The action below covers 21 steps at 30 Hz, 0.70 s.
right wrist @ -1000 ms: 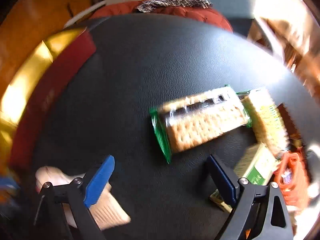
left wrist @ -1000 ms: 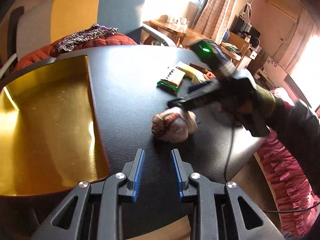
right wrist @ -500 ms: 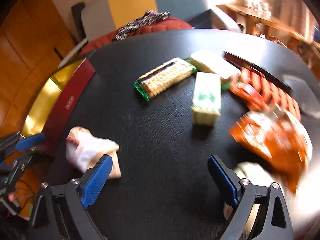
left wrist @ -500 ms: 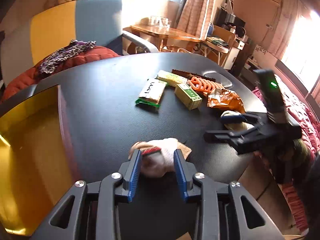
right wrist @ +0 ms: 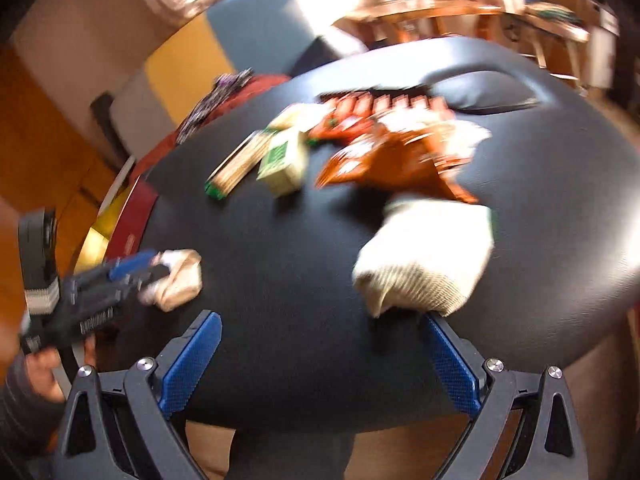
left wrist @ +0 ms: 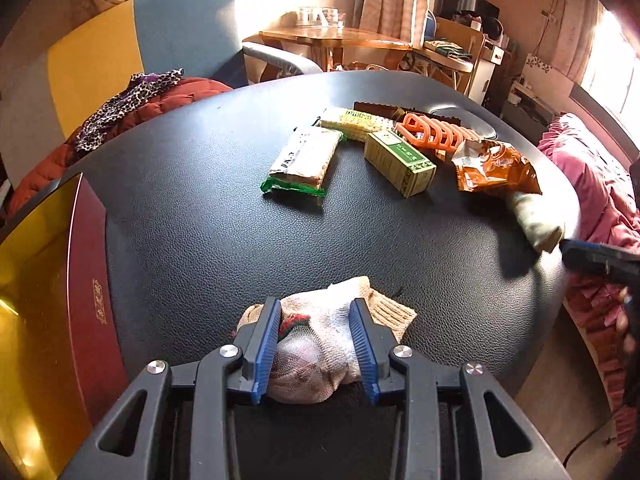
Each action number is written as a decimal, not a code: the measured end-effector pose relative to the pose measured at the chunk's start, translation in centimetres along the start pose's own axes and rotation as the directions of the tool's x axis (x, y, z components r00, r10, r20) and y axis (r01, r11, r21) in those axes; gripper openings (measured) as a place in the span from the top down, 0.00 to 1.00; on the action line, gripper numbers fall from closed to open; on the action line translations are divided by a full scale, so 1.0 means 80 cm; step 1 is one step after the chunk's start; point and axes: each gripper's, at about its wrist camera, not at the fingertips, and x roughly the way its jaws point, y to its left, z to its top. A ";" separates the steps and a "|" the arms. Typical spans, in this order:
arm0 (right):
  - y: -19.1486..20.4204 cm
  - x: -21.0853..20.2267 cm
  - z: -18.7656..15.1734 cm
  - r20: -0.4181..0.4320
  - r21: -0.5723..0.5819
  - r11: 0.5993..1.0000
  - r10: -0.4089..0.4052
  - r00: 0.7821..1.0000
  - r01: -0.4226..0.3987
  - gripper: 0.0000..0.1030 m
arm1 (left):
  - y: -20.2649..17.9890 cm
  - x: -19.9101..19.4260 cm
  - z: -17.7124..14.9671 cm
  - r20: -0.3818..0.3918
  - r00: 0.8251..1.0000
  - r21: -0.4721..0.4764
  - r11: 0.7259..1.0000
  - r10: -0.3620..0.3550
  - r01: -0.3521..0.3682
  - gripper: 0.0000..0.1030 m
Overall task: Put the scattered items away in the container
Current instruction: 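Lift the patterned sock with the left gripper while the right gripper grasps the green oil box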
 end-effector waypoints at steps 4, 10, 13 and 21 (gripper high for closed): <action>-0.007 -0.002 0.024 0.065 0.040 0.998 -0.049 0.997 0.046 0.02 | 0.007 -0.007 -0.010 0.006 1.000 -0.037 0.999 0.007 -0.007 0.69; -0.004 -0.014 0.063 0.091 0.114 0.992 -0.059 0.994 0.048 0.04 | 0.024 -0.013 -0.019 -0.001 1.000 -0.117 0.993 -0.012 0.012 0.71; 0.018 -0.025 0.068 0.108 0.054 0.999 -0.005 0.994 -0.001 0.04 | 0.027 -0.011 -0.021 0.006 1.000 -0.140 0.990 -0.022 0.022 0.70; 0.098 0.077 0.090 0.029 -0.166 0.986 -0.023 0.999 0.028 0.22 | 0.025 -0.013 -0.022 0.011 1.000 -0.123 0.992 -0.021 0.022 0.68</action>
